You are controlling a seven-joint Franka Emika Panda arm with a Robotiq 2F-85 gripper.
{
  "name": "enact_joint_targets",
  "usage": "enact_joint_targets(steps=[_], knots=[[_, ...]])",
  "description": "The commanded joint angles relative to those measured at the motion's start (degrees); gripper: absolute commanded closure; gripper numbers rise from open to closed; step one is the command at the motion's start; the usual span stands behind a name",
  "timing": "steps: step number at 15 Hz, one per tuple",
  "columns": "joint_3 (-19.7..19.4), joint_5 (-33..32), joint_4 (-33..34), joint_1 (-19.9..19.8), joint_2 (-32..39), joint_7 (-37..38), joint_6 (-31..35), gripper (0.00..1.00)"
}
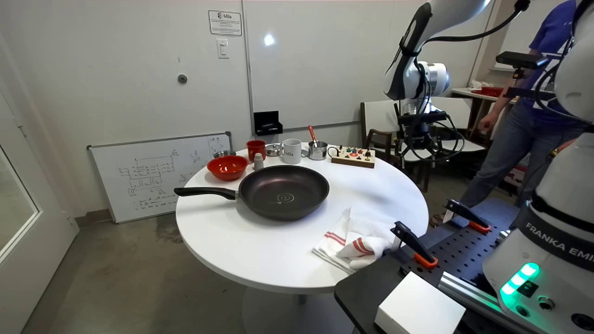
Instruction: Pick up the kitchen towel and wipe the pan
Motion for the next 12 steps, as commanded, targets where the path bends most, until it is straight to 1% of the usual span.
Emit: enact_joint_targets(steps=[1, 3, 4, 6, 10, 12], knots=[[-0.6, 0.39, 0.15, 0.52, 0.16, -0.29, -0.14, 0.0], [-0.74, 0.07, -0.2, 0.11, 0.16, -1.36, 0.28, 0.0], [-0.07, 0.58, -1.35, -0.65, -0.36, -3.97, 3.95, 0.0], [2.36, 3.77, -2.42, -3.16, -1.43, -10.83, 7.87, 0.0], [6.83, 10.71, -3.85, -7.84, -2.41, -24.16, 11.31, 0.0], [8.8, 12.88, -5.3, -9.27, -3.06, -30.93, 13.34, 0.0]])
